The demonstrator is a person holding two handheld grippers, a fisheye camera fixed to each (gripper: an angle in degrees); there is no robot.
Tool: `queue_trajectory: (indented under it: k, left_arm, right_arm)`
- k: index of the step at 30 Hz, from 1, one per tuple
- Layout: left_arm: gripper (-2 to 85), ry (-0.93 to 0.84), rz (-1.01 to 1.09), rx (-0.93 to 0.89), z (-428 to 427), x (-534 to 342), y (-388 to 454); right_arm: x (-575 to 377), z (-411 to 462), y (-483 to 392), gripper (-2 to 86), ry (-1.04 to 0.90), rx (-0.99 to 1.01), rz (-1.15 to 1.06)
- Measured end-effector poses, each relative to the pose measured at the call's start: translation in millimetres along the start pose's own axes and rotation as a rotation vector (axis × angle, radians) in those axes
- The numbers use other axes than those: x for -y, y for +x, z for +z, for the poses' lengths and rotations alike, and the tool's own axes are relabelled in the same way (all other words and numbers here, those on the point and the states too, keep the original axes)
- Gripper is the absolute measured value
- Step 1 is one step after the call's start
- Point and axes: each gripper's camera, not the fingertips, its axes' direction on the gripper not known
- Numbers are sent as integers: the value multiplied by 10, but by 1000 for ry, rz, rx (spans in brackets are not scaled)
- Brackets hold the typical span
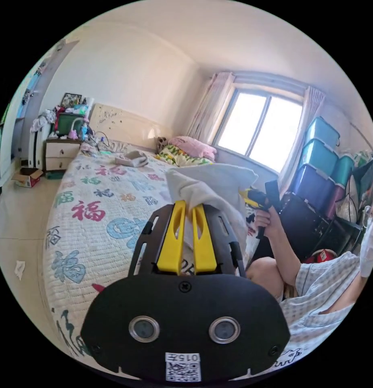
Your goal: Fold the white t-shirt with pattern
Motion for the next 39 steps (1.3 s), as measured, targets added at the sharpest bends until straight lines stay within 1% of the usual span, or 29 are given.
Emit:
queue_trajectory:
  k: [1, 2, 4, 6, 10, 12, 15, 17, 19, 20, 22, 23, 24, 25, 26, 28, 29, 30, 31, 32, 33, 34, 35, 36, 37, 38, 39]
  left_arm:
    - [7, 84, -12, 1, -262, 27, -27]
    - [6, 125, -19, 0, -393, 37, -41]
    - [4, 232, -2, -56, -816, 79, -32]
    - [3, 294, 41, -81, -1029, 110, 105]
    - [0, 438, 198, -159, -1491, 196, 589]
    - [0, 479, 249, -163, -1622, 234, 743]
    - [0, 468, 217, -189, -1578, 342, 738]
    - [0, 402, 143, -188, -1373, 431, 584]
    - [2, 233, 14, -131, -902, 549, 244]
    - [2, 180, -20, -104, -753, 563, 136]
    - [6, -63, -156, 38, -116, 492, -370]
    - [8, -122, -178, 88, 15, 454, -491]
    - [10, -235, -213, 198, 204, 392, -681]
    - [12, -295, -211, 303, 273, 375, -744]
    - [14, -298, -185, 351, 266, 389, -716]
    - [25, -264, -6, 551, 188, 517, -334]
    - [28, -243, 44, 583, 182, 538, -191]
    - [36, -213, 139, 549, 226, 575, 116]
    - [46, -224, 217, 402, 371, 613, 431]
    - [51, -249, 250, 303, 486, 629, 590]
    - [62, -324, 311, 104, 783, 626, 925]
    - [71, -427, 397, -44, 1142, 548, 1291]
    - [75, -490, 445, -81, 1332, 485, 1471]
    - [82, -615, 539, -104, 1696, 327, 1789]
    - [79, -709, 616, -89, 1993, 170, 2018]
    - [77, -745, 646, -84, 2119, 98, 2100]
    - [55, -809, 686, -69, 2335, -14, 2196]
  right_arm:
    - [-15, -89, 4, 7, 26, -23, -6]
    - [-21, -134, 6, 6, 42, -12, -8]
    - [-31, -269, -15, 5, 89, 147, -23]
    - [-42, -356, -146, 4, 130, 203, -65]
    - [-52, -630, -673, 3, 187, 177, -260]
    - [-63, -710, -806, 3, 200, 191, -299]
    - [-42, -691, -813, 3, 201, 149, -285]
    - [15, -541, -657, 4, 157, 65, -228]
    - [93, -158, -224, 5, 37, -64, -84]
    - [108, -37, -92, 5, -15, -93, -52]
    - [94, 348, 417, 5, -200, -266, 81]
    - [73, 390, 520, 4, -222, -296, 117]
    - [36, 407, 652, 2, -241, -302, 161]
    - [9, 364, 703, 1, -237, -266, 170]
    - [-3, 326, 708, 2, -225, -248, 171]
    - [-57, 138, 660, 7, -151, -198, 145]
    - [-69, 95, 646, 9, -134, -186, 137]
    - [-89, 26, 629, 15, -108, -153, 125]
    - [-99, -13, 625, 23, -103, -111, 119]
    - [-100, -22, 622, 27, -109, -87, 113]
    - [-95, -13, 609, 36, -148, -37, 88]
    - [-85, 22, 586, 46, -215, -3, 58]
    - [-82, 44, 570, 54, -253, -1, 43]
    - [-85, 86, 535, 69, -323, -25, 19]
    - [-100, 118, 502, 78, -377, -64, 1]
    - [-112, 130, 487, 83, -403, -78, -10]
    - [-139, 147, 467, 84, -448, -83, -29]
